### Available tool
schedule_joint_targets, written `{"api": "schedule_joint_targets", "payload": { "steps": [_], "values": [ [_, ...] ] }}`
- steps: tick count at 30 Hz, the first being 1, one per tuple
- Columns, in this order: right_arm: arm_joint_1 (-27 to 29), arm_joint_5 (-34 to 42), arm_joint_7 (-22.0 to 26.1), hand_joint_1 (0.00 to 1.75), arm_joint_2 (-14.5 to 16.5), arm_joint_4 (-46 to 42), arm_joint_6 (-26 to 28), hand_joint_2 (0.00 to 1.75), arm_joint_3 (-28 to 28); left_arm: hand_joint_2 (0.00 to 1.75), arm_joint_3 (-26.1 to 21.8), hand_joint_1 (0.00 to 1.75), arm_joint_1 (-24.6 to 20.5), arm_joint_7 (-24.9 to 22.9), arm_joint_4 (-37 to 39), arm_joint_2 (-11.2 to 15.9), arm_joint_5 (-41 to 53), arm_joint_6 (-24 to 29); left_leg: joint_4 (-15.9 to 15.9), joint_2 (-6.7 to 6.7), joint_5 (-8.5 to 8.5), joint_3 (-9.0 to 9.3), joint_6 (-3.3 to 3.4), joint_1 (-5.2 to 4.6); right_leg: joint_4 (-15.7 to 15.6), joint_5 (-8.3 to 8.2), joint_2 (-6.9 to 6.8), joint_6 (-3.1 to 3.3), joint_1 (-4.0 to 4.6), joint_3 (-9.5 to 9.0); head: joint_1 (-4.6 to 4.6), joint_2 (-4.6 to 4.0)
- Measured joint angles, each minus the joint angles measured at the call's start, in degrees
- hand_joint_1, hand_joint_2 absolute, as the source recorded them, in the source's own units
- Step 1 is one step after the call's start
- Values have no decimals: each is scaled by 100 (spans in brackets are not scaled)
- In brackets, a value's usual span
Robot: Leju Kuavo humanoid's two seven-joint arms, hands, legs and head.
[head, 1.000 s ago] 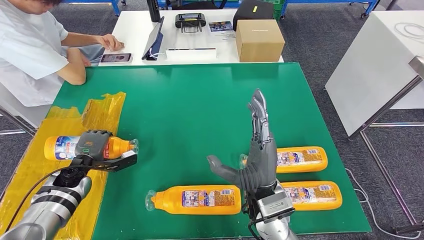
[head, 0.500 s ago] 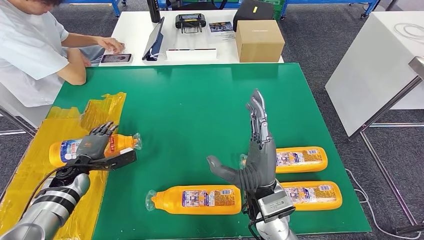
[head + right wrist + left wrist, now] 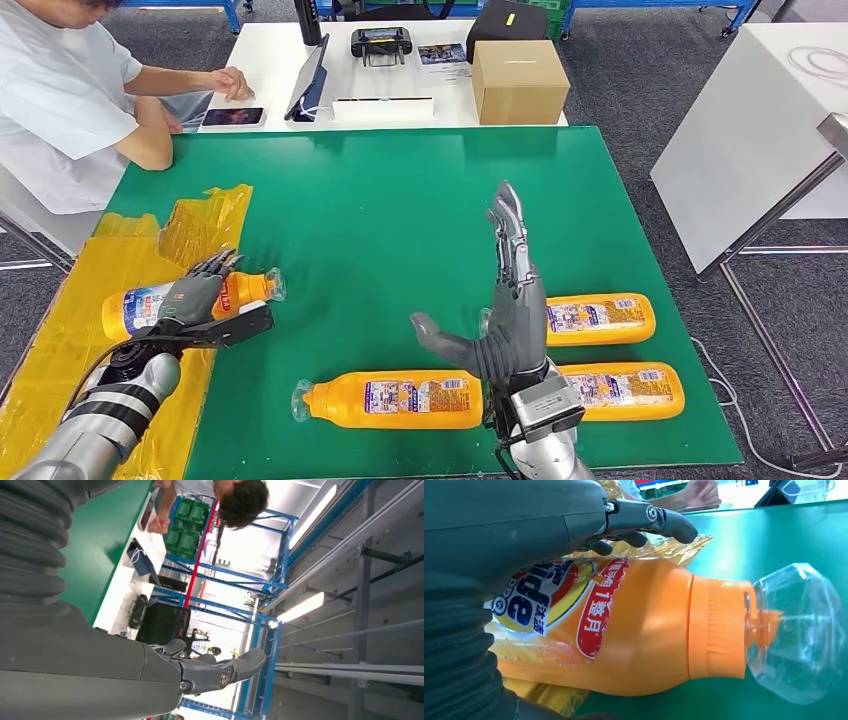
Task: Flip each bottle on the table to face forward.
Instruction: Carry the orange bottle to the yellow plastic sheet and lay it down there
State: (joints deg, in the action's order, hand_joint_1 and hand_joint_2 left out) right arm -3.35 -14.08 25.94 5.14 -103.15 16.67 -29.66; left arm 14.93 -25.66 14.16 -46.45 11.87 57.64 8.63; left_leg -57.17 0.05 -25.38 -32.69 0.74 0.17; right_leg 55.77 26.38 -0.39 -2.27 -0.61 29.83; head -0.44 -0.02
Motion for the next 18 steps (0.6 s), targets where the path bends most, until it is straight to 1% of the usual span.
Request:
{"api": "schedule_joint_targets", "payload": {
  "steps": [2, 4, 7, 9, 14, 18],
  "values": [
    [0, 8, 0, 0, 0, 9, -20, 175, 0, 175, -41, 0, 112, 218, -160, 6, -276, 41, 0, 1, 0, 0, 0, 0, 0, 0, 1, 0, 0, 1, 0, 0],
    [0, 19, 4, 0, 0, 18, -43, 175, 0, 175, -138, 0, 352, 587, -500, -9, -743, 151, 0, 3, 0, -1, 0, -1, 0, 0, 1, 0, -1, 5, 0, 0],
    [1, 24, 16, 0, 0, 35, -61, 175, 0, 175, -333, 0, 837, 1116, -1275, -134, -1426, 429, -1, 4, -1, -8, 0, -1, -1, 0, 2, 0, -1, 14, 2, 0],
    [2, 22, 23, 0, 0, 43, -60, 175, 0, 175, -479, 0, 1122, 1356, -1847, -265, -1732, 680, -1, 4, -1, -13, 1, -1, -2, 0, 2, 0, -1, 18, 2, 0],
    [2, -20, 30, 0, 0, 59, -7, 175, 0, 175, -782, 0, 1562, 1644, -2970, -570, -2195, 1163, -1, 3, -2, -15, 1, -2, -3, 0, 2, 0, -1, 20, 1, 0],
    [4, -150, 31, 0, -4, 83, 143, 175, 0, 175, -1075, 0, 1804, 1881, -3711, -878, -3008, 1368, -1, 3, -2, -14, 1, 0, -3, 0, 3, 0, 0, 20, 1, 0]
  ]
}}
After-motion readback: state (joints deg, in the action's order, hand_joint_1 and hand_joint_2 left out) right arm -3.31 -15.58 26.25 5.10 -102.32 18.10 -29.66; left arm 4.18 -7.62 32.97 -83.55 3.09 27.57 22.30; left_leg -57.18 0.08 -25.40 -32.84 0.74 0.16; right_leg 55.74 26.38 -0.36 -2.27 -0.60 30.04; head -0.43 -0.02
